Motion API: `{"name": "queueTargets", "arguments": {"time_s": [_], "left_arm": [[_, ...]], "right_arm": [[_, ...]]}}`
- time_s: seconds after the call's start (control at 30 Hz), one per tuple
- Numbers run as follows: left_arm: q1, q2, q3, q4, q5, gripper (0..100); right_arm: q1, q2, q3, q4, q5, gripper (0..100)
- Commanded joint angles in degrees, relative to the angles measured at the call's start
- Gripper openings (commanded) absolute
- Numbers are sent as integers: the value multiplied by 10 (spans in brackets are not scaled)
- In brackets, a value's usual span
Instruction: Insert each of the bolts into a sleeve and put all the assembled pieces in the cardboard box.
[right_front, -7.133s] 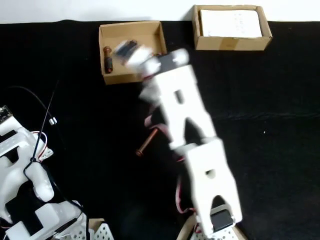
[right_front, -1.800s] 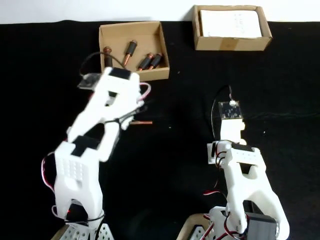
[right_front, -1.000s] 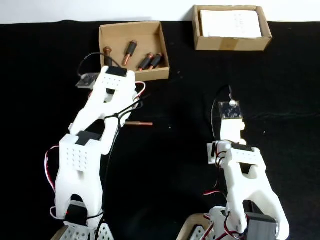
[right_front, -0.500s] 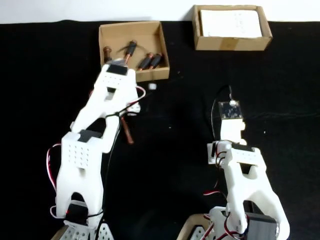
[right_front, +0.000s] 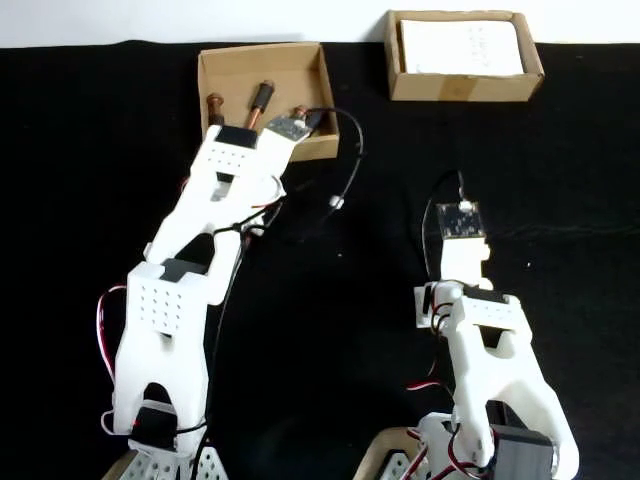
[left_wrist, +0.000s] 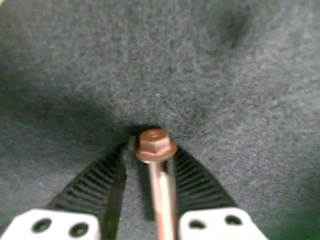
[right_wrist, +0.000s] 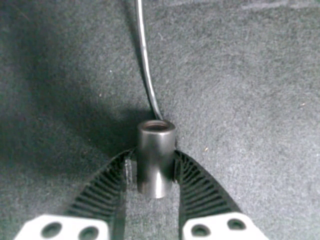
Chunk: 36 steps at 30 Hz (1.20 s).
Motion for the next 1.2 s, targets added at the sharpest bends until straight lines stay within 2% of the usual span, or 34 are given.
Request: {"name": "queueTargets", "arguments": {"time_s": [0.0,0.33,0.4,0.57,0.77,0.93,1.17], "left_arm": [[14,1,-16,5,-4,133],[12,1,-17,69,-3,107],[11,1,-16,71,20,105],[13,6,-15,68,80,105],[9,7,-13,25,142,102],[15,7,-13,-5,148,34],[14,-1,-17,-4,146,7]], "right_arm": [[7,-7,1,-14,-4,26],[7,-7,1,-14,-4,26],[7,-7,1,-14,-4,26],[7,-7,1,-14,-4,26],[7,-7,1,-14,-4,26],[7,-7,1,-14,-4,26],[7,-7,1,-14,-4,26]]}}
